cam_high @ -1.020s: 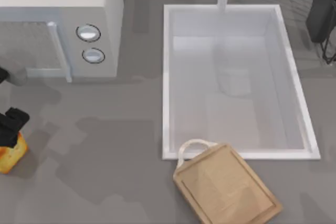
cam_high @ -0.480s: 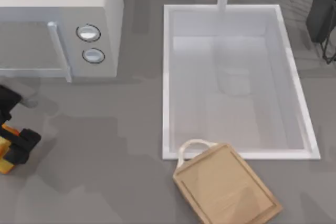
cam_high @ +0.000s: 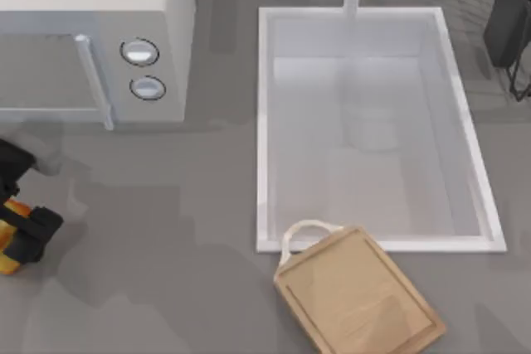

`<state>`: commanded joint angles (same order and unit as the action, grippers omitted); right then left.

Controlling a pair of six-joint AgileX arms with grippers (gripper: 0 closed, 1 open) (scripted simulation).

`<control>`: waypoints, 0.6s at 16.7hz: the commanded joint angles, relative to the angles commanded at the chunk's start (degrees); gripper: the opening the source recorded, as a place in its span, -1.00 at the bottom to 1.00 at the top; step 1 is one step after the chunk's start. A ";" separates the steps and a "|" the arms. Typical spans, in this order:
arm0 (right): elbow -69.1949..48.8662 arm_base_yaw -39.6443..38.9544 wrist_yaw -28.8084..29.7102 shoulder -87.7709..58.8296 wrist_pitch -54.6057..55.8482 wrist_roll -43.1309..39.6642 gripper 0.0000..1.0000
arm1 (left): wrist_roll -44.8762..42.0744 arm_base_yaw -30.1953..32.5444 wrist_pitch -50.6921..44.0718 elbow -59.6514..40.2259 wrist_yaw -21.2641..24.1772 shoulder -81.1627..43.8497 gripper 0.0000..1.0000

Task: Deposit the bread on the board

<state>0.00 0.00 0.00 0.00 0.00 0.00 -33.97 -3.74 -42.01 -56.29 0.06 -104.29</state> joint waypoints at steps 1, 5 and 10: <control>0.00 0.00 0.00 0.00 0.00 0.00 1.00 | 0.00 0.00 0.00 0.00 0.00 0.00 0.40; 0.00 0.00 0.00 0.00 0.00 0.00 1.00 | 0.00 0.00 0.00 0.00 0.00 0.00 -0.21; 0.00 0.00 0.00 0.00 0.00 0.00 1.00 | 0.00 0.00 0.00 0.00 0.00 0.00 -0.96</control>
<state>0.00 0.00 0.00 0.00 0.00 0.00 -33.97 -3.74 -42.01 -56.29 0.06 -104.29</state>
